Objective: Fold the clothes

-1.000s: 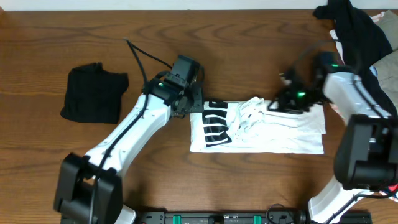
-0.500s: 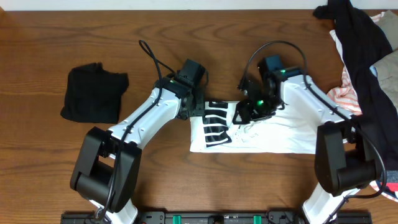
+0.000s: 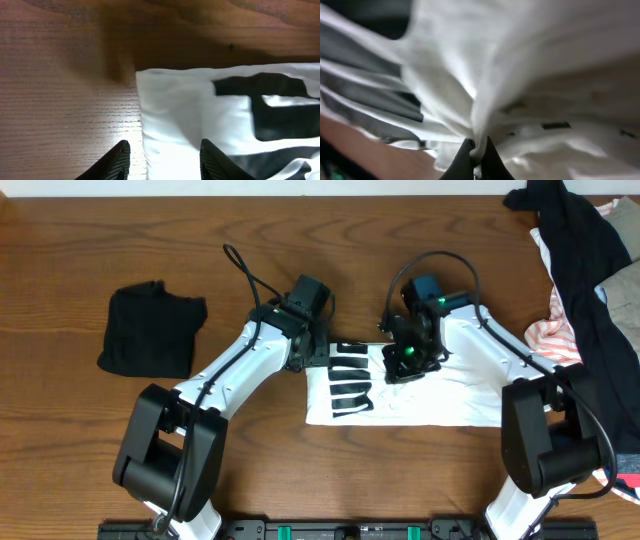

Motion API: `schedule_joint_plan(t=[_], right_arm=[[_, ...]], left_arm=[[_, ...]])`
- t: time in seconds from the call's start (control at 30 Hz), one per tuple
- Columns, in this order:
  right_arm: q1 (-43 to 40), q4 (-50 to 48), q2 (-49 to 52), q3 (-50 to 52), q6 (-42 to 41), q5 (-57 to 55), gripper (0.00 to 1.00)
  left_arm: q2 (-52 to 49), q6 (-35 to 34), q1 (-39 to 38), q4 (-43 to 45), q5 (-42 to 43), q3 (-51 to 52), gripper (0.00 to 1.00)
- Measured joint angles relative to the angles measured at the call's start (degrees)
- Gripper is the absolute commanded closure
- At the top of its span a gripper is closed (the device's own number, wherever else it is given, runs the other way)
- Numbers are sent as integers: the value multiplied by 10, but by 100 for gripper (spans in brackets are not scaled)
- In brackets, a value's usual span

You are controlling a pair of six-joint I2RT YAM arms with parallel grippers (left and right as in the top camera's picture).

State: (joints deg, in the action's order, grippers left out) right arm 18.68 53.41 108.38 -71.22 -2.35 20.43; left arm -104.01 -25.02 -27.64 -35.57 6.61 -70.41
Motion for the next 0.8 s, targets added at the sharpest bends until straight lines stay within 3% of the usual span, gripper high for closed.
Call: schedule_joint_plan(t=[0.1,0.3,0.67,0.73,0.8], right_arm=[[0,5,0,10,-30,-47,99],[-1,9,0,16,-65,-140,79],[-1,2,0,16,-64,-167,80],[-1,1,0,16,-64,-168,79],[-1,1,0,16,-64,-169,79]], left_arm=[[0,0,0,0,0,0,55],[0,0,0,0,0,0,54],[0,0,-8,12,60,0,57],[0,-1,-17,12,72,0,70],[0,1,-28,13,81,0,90]])
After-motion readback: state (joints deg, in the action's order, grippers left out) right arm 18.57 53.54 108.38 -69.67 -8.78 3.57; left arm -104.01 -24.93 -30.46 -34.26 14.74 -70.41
